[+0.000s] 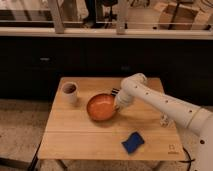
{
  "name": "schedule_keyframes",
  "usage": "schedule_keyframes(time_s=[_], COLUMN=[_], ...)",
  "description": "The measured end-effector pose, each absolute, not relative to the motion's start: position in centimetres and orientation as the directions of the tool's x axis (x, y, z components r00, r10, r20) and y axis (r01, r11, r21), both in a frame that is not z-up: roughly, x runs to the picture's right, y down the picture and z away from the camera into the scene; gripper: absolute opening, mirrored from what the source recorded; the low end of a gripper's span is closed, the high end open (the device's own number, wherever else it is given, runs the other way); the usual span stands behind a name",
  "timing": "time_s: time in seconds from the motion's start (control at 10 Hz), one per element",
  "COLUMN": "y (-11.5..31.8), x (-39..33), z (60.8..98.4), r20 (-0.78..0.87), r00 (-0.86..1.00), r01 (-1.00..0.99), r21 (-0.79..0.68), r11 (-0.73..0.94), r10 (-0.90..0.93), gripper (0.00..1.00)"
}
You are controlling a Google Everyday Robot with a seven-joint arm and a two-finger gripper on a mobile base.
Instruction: Drag the ceramic bowl in a circle
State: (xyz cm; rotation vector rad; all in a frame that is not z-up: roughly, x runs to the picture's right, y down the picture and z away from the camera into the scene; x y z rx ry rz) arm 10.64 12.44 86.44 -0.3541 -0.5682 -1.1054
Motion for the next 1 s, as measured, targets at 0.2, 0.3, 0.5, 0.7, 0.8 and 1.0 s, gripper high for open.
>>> schedule_keyframes(time_s=[0.2,0.3,0.5,0.7,0.8,1.0], y=[12.6,13.1,14.8,17.7,18.6,21.6], x=[14.2,16.5,19.3,20.6,20.8,20.6], z=[86.2,85.9,84.9,82.8,82.0,79.1], r20=[0.570,0.557,0.543,0.548,0.553,0.570], r00=[0.403,0.452,0.518,0.540,0.540,0.524], r01=[0.883,0.862,0.830,0.820,0.821,0.834], r21=[-0.038,-0.074,-0.133,-0.172,-0.178,-0.196], r11=[0.467,0.501,0.542,0.546,0.543,0.515], r10=[-0.716,-0.697,-0.661,-0.639,-0.635,-0.633], gripper=[0.00,0.00,0.00,0.00,0.00,0.00])
